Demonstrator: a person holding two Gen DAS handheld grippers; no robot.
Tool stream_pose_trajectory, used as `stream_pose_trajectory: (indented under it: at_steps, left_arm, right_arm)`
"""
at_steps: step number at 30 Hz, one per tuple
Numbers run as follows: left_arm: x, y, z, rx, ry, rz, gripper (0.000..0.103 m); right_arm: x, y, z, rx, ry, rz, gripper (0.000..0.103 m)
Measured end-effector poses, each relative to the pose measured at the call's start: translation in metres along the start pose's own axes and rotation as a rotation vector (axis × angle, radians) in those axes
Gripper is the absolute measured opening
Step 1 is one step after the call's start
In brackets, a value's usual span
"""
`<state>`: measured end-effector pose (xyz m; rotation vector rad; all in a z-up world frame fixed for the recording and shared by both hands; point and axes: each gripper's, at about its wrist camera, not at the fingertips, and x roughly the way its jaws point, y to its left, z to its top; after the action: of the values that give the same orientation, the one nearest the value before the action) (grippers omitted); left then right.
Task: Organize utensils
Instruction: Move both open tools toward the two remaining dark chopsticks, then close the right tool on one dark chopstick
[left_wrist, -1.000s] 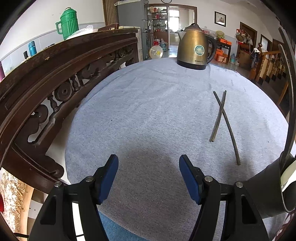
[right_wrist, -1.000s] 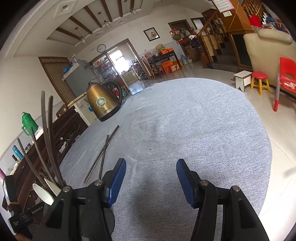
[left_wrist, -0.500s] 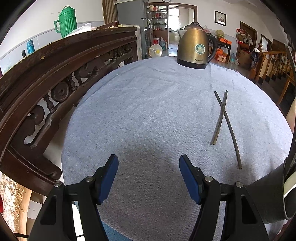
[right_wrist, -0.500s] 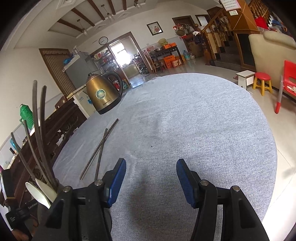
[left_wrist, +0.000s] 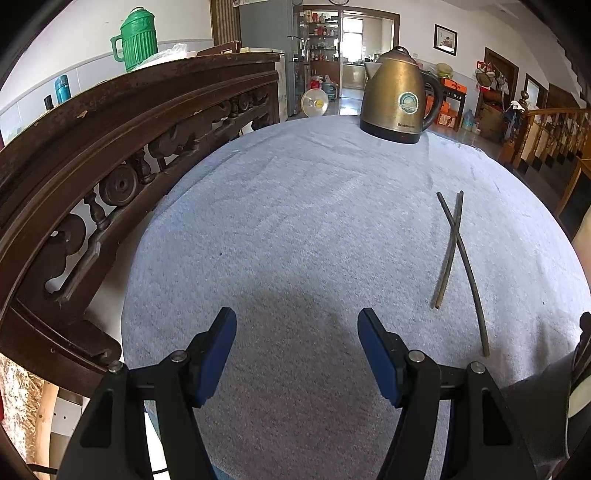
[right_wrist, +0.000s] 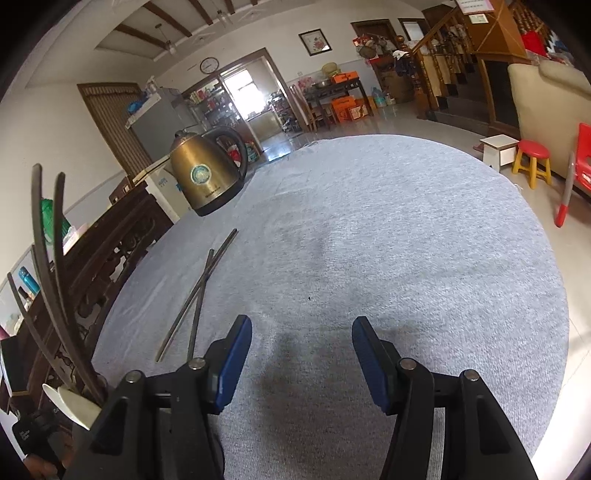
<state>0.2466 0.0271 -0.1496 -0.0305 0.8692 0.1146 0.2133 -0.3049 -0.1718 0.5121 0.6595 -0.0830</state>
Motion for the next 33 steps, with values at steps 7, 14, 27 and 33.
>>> stream_pose_trajectory:
  at_steps: [7,14,27,33]
  left_arm:
    - [0.004,0.002,0.004,-0.004,0.001,0.003,0.069]
    - [0.009,0.001,0.013,0.007,-0.002,0.006,0.069]
    - [0.028,-0.008,0.039,0.050,0.005,0.001,0.069]
    - [0.043,-0.006,0.048,0.057,0.026,0.011,0.069]
  right_arm:
    - [0.025,0.006,0.016,-0.027,0.091,0.057,0.060]
    - [0.065,0.004,0.044,0.013,0.212,0.129,0.060]
    - [0.147,0.050,0.105,0.011,0.401,0.185,0.060]
    - [0.196,0.078,0.130,0.029,0.462,0.190,0.060]
